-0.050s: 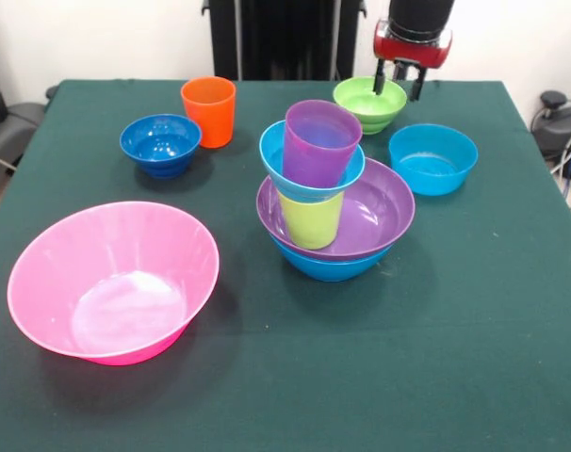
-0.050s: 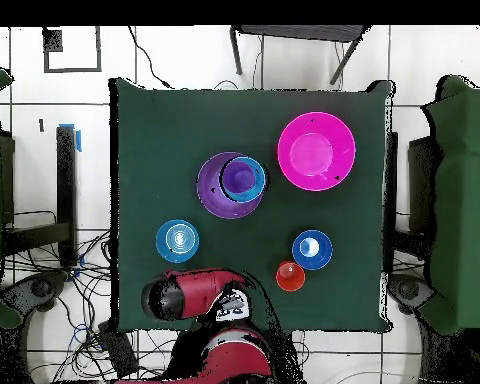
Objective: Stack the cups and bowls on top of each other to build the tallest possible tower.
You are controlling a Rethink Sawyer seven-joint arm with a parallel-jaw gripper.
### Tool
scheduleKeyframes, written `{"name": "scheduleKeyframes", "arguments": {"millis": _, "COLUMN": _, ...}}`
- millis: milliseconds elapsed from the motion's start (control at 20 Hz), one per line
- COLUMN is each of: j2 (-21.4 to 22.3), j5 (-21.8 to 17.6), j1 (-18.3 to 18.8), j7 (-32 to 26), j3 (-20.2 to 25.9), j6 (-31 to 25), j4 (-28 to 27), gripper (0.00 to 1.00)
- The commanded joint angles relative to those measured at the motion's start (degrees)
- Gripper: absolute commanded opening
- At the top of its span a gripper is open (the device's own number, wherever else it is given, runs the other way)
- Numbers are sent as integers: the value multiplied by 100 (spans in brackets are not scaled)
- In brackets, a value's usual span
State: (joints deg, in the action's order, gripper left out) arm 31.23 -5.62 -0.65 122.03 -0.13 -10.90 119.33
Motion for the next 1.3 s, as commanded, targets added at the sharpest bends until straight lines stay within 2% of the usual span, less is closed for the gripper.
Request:
{"name": "scheduleKeyframes", "arguments": {"millis": 50, "j2": -349, "j5": 341, "j1": -146, "j7": 1151, "j3": 371, "j6": 649, "j4": 41, "gripper": 100}}
{"name": "scheduleKeyframes", "arguments": {"millis": 550, "j2": -477, "j5": 324, "j1": -225, "j7": 1029, "j3": 221, "j6": 831, "j4": -176, "gripper": 100}}
{"name": "scheduleKeyframes", "arguments": {"millis": 900, "j2": -493, "j5": 430, "j1": -734, "j7": 1079, "j3": -361, "j6": 815, "j4": -376, "gripper": 100}}
{"name": "scheduleKeyframes", "arguments": {"millis": 950, "j2": -491, "j5": 447, "j1": -822, "j7": 1079, "j3": -473, "j6": 799, "j4": -414, "gripper": 0}}
{"name": "scheduleKeyframes", "arguments": {"millis": 1150, "j2": -331, "j5": 749, "j1": -959, "j7": 1147, "j3": -675, "j6": 351, "j4": -498, "gripper": 0}}
{"name": "scheduleKeyframes", "arguments": {"millis": 1300, "j2": -277, "j5": 701, "j1": -643, "j7": 755, "j3": -373, "j6": 64, "j4": -668, "gripper": 0}}
